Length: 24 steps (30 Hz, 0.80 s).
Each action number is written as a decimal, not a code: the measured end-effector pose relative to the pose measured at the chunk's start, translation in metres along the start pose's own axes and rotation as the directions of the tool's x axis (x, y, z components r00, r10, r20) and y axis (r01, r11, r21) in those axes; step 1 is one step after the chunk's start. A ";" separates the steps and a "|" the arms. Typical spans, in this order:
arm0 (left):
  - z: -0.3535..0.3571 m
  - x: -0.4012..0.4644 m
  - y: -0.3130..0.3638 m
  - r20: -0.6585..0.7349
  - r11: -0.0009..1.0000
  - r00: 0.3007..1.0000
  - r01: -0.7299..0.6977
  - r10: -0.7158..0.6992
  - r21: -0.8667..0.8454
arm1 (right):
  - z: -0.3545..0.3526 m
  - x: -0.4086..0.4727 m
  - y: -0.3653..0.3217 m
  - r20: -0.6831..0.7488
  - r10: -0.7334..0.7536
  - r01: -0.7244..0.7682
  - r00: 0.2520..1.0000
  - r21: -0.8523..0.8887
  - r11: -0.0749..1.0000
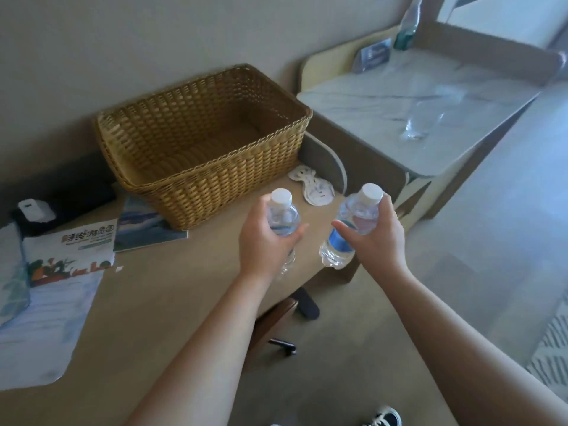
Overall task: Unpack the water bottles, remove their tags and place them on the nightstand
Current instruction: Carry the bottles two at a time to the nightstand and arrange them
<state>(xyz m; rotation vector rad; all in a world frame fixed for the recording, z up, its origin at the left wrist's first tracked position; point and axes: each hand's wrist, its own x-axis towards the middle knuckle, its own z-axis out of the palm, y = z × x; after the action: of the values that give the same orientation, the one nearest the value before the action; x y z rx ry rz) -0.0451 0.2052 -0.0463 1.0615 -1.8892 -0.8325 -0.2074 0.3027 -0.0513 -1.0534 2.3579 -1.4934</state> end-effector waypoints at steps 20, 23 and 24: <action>0.399 -0.045 0.234 0.420 0.943 0.877 -0.099 0.233 -0.317 | -0.350 0.078 0.226 -0.477 0.192 -0.274 0.858 -0.108 0.956; 0.447 -0.049 0.260 0.473 0.934 0.834 -0.131 0.285 -0.333 | -0.386 0.085 0.253 -0.550 0.215 -0.313 0.807 -0.089 0.946; 0.462 -0.049 0.267 0.492 0.931 0.818 -0.136 0.297 -0.338 | -0.397 0.088 0.261 -0.570 0.224 -0.329 0.791 -0.087 0.941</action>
<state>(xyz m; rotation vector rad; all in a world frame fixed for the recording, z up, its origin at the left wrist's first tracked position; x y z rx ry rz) -0.5287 0.4367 -0.0570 0.4318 -2.1998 -1.3209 -0.5860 0.6032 -0.0569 -0.2687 2.9182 -1.6536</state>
